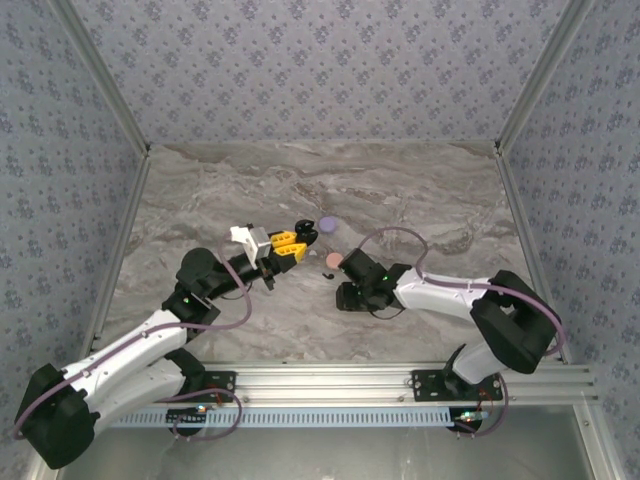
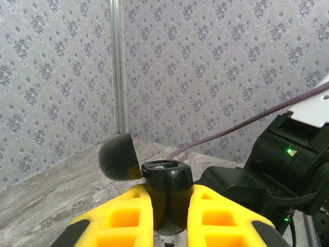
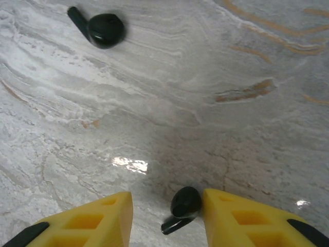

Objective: Insert wireless bluetooth earbuds into charging case

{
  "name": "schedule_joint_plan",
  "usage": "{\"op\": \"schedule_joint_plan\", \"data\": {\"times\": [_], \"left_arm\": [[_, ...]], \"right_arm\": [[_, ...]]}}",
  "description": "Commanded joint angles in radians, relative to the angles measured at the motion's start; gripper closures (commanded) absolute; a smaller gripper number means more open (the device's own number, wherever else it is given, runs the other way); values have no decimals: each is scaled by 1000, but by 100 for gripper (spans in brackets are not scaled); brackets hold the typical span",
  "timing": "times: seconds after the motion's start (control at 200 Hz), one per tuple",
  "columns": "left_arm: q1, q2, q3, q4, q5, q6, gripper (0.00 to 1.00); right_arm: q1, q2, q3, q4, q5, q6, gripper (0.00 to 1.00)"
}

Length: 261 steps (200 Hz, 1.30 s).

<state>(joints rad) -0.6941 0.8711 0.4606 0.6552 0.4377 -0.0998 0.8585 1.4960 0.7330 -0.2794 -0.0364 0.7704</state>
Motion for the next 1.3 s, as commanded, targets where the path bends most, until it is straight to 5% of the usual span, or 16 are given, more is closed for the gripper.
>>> {"op": "schedule_joint_plan", "data": {"times": [0.0,0.61,0.904,1.299], "left_arm": [[-6,-16,26,18,-7,15,100],[-7,-20,25,6,-14,17,100],[-7,-24,21,0,-19,20,100],[-8,-20,16,-3,-18,-13,100]], "right_arm": [[11,15,32,25,-17,-19,59],[52,125,147,-180,105,-53,63],[62,149,160,-195,108,-56,75],[50,-180,133,-131,183,-197,81]]}}
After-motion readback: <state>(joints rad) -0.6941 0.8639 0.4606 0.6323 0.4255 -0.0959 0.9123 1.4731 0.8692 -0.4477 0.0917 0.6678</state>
